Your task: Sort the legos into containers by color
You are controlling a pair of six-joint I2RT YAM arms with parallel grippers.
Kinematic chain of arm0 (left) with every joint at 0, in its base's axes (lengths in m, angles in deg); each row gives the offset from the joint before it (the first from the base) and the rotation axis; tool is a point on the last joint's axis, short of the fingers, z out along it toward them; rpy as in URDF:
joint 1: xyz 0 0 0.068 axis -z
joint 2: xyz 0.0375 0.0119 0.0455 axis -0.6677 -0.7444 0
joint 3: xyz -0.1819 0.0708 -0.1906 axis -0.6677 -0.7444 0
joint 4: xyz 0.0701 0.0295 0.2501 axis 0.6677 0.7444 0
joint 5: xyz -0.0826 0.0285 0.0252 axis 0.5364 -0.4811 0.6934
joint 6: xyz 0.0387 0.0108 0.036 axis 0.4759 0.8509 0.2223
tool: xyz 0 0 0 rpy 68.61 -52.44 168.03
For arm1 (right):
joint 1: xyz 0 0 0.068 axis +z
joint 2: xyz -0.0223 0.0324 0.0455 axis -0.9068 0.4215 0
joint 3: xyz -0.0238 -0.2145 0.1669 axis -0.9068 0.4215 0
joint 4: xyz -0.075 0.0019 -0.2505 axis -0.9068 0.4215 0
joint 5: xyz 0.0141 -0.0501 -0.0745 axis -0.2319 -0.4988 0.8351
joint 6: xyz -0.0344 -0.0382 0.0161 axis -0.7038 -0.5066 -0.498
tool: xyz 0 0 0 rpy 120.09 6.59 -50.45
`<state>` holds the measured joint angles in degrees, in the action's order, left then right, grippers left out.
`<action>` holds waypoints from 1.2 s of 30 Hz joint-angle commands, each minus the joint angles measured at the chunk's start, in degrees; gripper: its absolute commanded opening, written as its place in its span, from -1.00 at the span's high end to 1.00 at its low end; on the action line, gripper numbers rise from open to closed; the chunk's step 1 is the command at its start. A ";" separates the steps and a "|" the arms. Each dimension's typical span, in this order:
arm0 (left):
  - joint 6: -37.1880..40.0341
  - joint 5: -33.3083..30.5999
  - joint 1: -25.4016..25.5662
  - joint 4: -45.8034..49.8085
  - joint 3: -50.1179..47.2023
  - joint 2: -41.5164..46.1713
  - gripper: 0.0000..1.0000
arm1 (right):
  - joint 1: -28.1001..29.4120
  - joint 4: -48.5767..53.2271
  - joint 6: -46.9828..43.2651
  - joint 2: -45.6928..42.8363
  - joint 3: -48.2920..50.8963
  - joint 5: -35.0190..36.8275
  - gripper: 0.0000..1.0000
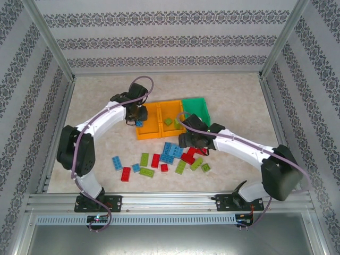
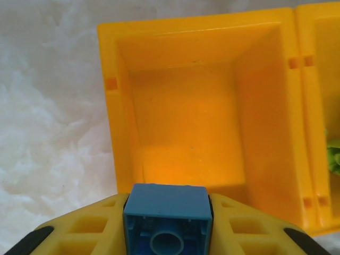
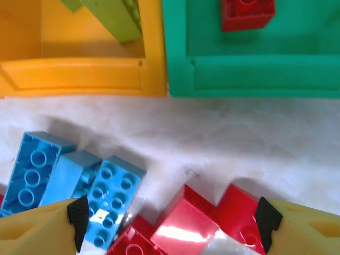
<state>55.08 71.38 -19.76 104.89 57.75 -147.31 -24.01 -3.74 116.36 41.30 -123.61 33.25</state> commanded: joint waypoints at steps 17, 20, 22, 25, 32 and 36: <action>-1.20 11.69 -1.06 -5.41 2.61 -4.33 -0.30 | 8.42 5.58 -7.11 -13.40 12.89 -2.38 -0.93; -1.46 13.38 -1.10 -6.36 1.13 -2.09 -0.50 | 8.51 5.20 -10.26 -12.04 12.08 -2.94 -0.96; -1.66 13.60 -1.05 -6.71 0.03 -0.37 -0.67 | 8.60 6.27 -12.55 -9.46 10.77 -4.68 -0.96; -2.17 14.07 -1.06 -7.39 -1.86 2.26 -0.88 | 9.26 8.11 -13.48 -5.06 9.10 -4.66 -0.96; -4.04 16.89 -2.07 -9.60 -6.25 6.56 -0.99 | 10.09 10.00 -13.21 1.97 5.45 0.03 -0.96; -4.08 17.17 -2.48 -9.77 -8.14 7.96 -0.99 | 10.09 10.07 -13.61 3.64 4.80 -0.62 -0.95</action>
<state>51.96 87.32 -21.36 96.57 51.26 -140.95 -14.55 4.48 103.99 43.99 -117.40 31.31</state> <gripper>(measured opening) 0.994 0.979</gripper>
